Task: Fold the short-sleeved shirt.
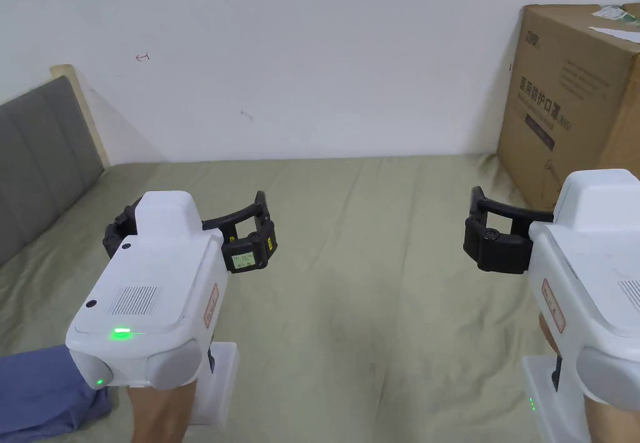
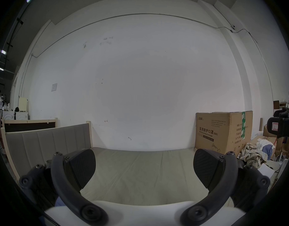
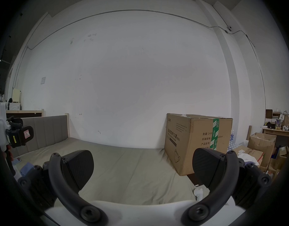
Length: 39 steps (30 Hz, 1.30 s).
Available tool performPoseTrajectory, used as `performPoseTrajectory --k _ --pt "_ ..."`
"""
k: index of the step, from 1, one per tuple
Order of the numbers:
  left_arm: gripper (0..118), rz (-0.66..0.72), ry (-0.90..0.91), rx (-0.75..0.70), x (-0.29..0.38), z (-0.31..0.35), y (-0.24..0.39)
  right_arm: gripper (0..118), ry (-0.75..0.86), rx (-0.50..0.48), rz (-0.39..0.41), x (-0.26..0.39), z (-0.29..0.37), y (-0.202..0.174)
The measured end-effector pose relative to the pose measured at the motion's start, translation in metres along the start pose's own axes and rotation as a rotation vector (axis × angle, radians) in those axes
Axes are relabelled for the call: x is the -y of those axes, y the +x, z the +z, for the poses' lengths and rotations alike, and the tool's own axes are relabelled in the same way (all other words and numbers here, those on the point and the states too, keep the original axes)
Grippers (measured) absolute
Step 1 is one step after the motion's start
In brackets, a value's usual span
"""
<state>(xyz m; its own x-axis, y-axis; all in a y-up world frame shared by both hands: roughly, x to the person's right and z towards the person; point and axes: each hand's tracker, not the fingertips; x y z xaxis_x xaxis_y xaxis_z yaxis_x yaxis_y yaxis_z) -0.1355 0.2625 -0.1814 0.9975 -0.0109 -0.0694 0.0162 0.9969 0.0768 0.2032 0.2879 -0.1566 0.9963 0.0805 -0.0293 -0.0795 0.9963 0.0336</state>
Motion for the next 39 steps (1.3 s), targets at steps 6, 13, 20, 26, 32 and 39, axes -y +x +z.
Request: performPoseTrajectory --k 6,13,20,26,32,39 --pt "118 -0.005 -0.002 0.001 0.000 0.000 -0.001 118 -0.002 0.004 -0.003 0.000 0.000 0.000" --pt "118 -0.004 -0.003 0.004 0.002 -0.003 -0.004 118 -0.042 0.085 -0.074 0.009 -0.005 -0.002" --pt "118 0.008 -0.008 0.007 0.004 -0.001 -0.008 118 -0.391 0.170 -0.259 0.021 -0.024 0.001" --pt "118 0.007 -0.009 0.009 0.003 -0.003 -0.009 118 -0.545 0.151 -0.337 0.012 -0.025 0.003" --pt "118 0.010 -0.007 0.016 0.000 -0.004 -0.006 118 -0.557 0.133 -0.356 0.009 -0.026 0.000" --pt "118 -0.003 -0.009 0.018 0.000 -0.004 -0.006 117 -0.457 0.144 -0.279 0.008 -0.020 -0.008"
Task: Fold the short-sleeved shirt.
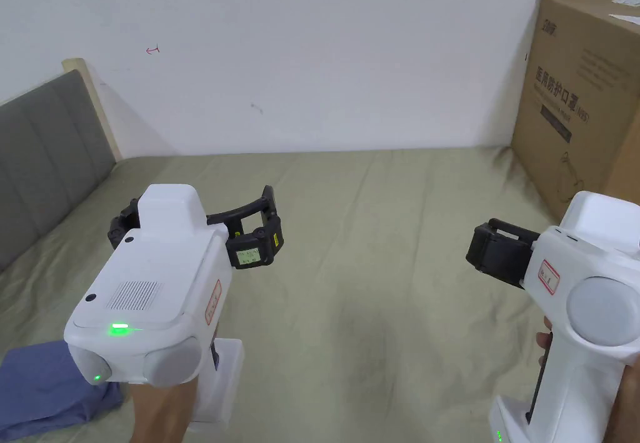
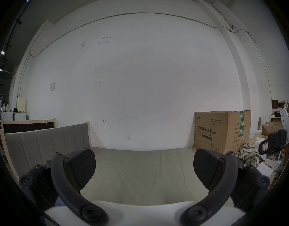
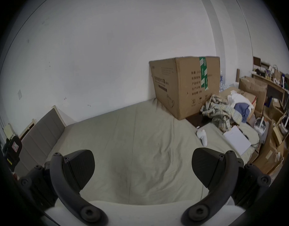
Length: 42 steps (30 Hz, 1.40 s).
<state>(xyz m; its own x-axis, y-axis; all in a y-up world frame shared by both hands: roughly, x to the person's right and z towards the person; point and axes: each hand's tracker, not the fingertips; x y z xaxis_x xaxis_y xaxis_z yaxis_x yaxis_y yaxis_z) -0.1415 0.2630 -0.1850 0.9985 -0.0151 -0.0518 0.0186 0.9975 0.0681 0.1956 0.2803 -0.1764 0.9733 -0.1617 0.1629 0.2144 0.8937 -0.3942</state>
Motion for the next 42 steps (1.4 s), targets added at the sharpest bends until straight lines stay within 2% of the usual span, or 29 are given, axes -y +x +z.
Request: performPoseTrajectory --k 5,8,12,14,16,19,32,42 --pt "118 0.006 0.004 -0.001 0.002 0.000 0.000 117 -0.017 -0.020 0.012 -0.004 -0.003 0.001" --pt "118 0.002 0.006 0.005 0.002 0.001 0.001 117 0.087 -0.045 0.034 0.000 0.000 0.002" --pt "118 -0.008 0.014 0.004 0.002 0.001 0.002 117 0.303 -0.154 0.077 0.012 0.010 0.007" --pt "118 -0.006 0.021 0.004 0.002 0.002 0.002 117 0.409 -0.147 0.116 0.015 0.013 0.007" --pt "118 -0.003 0.024 0.006 0.002 0.003 0.002 118 0.425 -0.102 0.179 0.014 0.016 0.002" --pt "118 -0.003 0.025 0.008 0.003 0.003 0.004 118 0.476 -0.076 0.187 0.017 0.017 0.000" --pt "118 -0.006 0.018 0.015 0.006 0.004 0.008 118 0.474 -0.086 0.241 0.017 0.015 -0.001" --pt "118 -0.003 0.014 0.011 0.008 0.003 0.005 118 0.467 -0.098 0.243 0.017 0.015 -0.002"
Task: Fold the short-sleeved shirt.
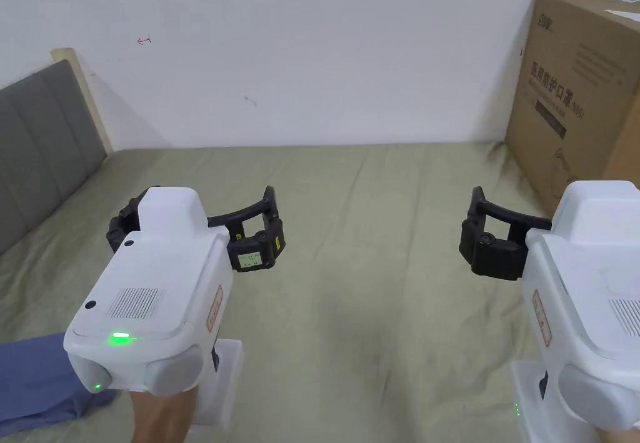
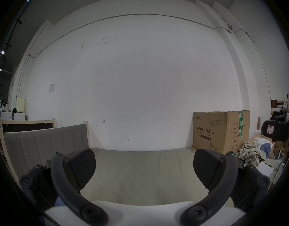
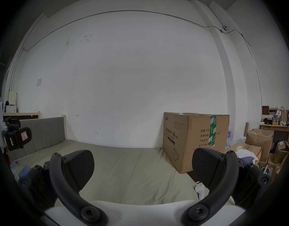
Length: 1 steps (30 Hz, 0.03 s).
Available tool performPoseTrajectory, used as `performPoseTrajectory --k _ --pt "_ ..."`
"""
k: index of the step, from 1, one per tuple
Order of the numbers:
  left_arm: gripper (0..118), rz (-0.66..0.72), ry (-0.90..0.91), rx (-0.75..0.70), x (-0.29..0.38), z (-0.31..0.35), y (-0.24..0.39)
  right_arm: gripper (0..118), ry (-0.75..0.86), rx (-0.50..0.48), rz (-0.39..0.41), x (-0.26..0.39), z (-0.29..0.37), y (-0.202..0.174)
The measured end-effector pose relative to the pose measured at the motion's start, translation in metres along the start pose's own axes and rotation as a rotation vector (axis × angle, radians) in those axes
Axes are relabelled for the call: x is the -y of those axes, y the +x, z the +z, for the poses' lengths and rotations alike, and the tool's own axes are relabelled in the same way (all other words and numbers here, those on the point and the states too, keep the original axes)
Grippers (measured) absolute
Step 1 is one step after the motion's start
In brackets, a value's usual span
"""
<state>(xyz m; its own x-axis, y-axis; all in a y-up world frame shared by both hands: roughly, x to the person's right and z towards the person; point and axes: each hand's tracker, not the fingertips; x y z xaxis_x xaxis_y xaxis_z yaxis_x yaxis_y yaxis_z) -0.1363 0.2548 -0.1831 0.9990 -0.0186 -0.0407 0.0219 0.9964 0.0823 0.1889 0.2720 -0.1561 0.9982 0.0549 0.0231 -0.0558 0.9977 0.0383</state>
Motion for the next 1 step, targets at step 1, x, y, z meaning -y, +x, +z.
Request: performPoseTrajectory --k 1 --pt "118 -0.001 0.001 -0.001 -0.0002 0.0002 -0.0002 118 0.000 0.001 0.002 -0.0002 0.0001 -0.0003"
